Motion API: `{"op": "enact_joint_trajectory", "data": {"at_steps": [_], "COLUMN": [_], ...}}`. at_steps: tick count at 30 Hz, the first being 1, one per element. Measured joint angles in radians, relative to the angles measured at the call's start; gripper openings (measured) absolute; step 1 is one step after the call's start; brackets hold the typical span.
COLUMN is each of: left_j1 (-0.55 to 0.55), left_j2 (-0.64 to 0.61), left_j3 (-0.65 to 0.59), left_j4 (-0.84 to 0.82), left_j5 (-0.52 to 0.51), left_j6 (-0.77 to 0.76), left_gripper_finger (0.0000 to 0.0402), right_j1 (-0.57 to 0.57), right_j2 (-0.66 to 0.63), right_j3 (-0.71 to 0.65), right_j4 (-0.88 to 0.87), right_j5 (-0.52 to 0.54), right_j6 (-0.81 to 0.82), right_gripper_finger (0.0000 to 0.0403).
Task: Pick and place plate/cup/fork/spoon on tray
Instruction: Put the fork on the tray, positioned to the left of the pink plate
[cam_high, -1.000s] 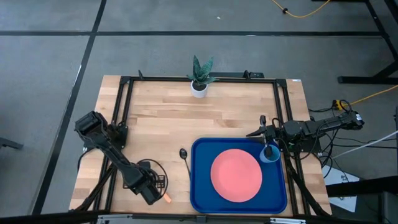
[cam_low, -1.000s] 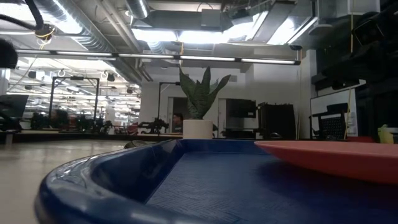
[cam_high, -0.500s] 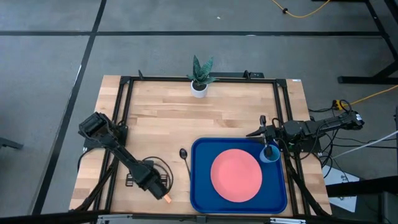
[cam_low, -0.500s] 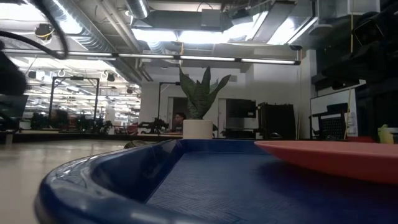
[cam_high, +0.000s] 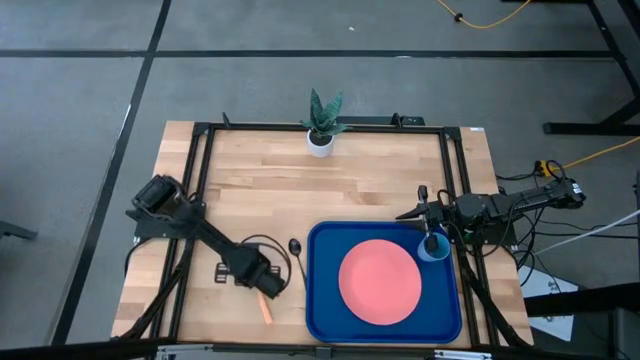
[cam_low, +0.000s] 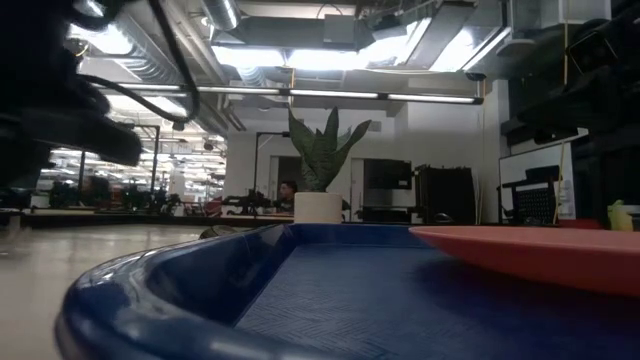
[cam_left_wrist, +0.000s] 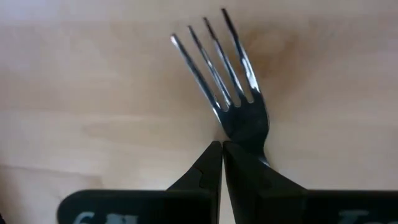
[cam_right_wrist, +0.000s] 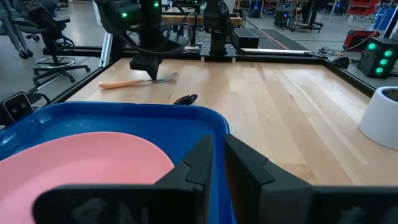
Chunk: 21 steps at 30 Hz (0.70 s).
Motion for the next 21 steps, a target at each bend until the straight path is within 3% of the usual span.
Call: {"op": "enact_joint_trajectory", "data": {"at_steps": [21], "left_j1": [0.183], "left_j2": [-0.009], "left_j3": [-0.003], "left_j4": [-0.047], "left_j5": [-0.080], "left_j6": [0.255], "left_gripper_finger": [0.0014], "right_j1": [0.000], "right_j2": [0.000], "right_j3": [0.000], "right_j4": [0.000], "right_j5": [0.000], "right_j6": [0.000], "right_gripper_finger": [0.0045]}}
